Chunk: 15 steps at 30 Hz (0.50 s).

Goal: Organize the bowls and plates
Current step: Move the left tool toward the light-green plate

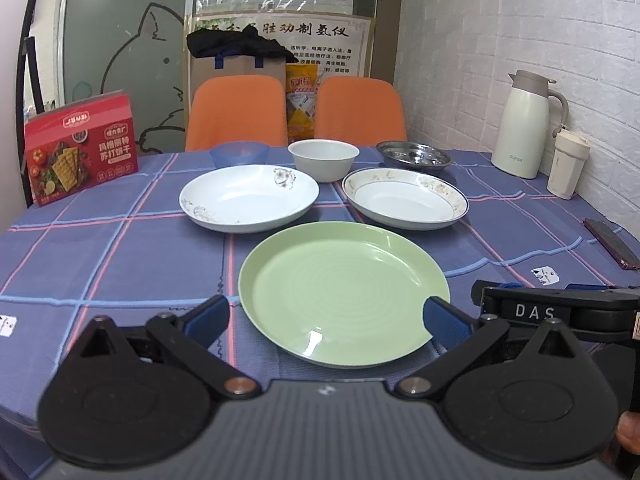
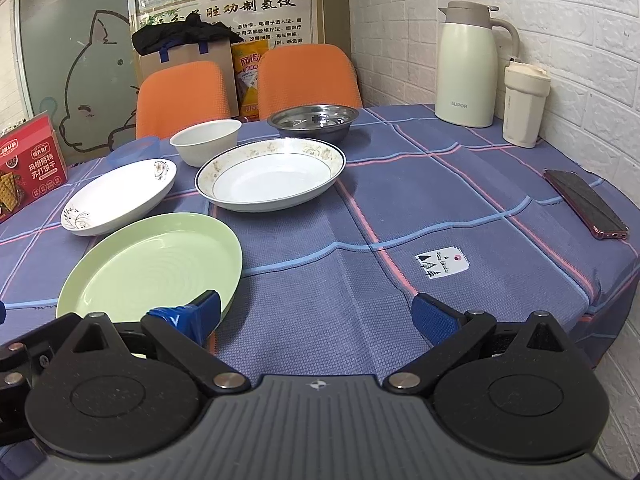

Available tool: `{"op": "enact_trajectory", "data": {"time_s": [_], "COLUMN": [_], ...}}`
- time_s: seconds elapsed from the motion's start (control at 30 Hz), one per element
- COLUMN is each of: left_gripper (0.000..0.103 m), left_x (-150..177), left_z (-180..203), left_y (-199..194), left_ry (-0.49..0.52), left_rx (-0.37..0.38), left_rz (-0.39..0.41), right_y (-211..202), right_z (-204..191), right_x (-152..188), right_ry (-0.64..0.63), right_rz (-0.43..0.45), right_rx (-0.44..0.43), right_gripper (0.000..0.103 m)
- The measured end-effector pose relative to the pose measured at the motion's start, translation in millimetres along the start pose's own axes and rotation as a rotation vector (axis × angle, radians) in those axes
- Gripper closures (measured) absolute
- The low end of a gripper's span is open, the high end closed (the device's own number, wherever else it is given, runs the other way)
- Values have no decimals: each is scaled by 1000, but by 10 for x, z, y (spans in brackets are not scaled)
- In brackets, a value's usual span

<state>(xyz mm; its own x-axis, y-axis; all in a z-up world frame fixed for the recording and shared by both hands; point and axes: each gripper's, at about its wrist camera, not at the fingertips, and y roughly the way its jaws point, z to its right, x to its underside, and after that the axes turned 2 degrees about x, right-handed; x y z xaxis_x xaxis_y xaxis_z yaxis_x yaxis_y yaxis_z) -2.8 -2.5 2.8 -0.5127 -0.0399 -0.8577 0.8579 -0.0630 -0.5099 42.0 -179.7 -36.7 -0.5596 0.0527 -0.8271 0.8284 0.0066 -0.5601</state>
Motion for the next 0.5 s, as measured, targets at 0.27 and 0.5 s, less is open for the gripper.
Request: {"op": "enact_trajectory", "data": {"time_s": [0.27, 0.5], "left_gripper": [0, 0], "left_x": [1, -4], "left_z": [-16, -34], "left_y": [-7, -11], "left_ry": [-7, -9], "left_rx": [6, 13], "left_rz": [-1, 1], "right_y": [-15, -24], "right_z": [-14, -28], "right_x": [-5, 1], "right_ry": [-4, -10], "right_rz": [3, 5], "right_rx": [1, 2], "right_gripper": [13, 13]}}
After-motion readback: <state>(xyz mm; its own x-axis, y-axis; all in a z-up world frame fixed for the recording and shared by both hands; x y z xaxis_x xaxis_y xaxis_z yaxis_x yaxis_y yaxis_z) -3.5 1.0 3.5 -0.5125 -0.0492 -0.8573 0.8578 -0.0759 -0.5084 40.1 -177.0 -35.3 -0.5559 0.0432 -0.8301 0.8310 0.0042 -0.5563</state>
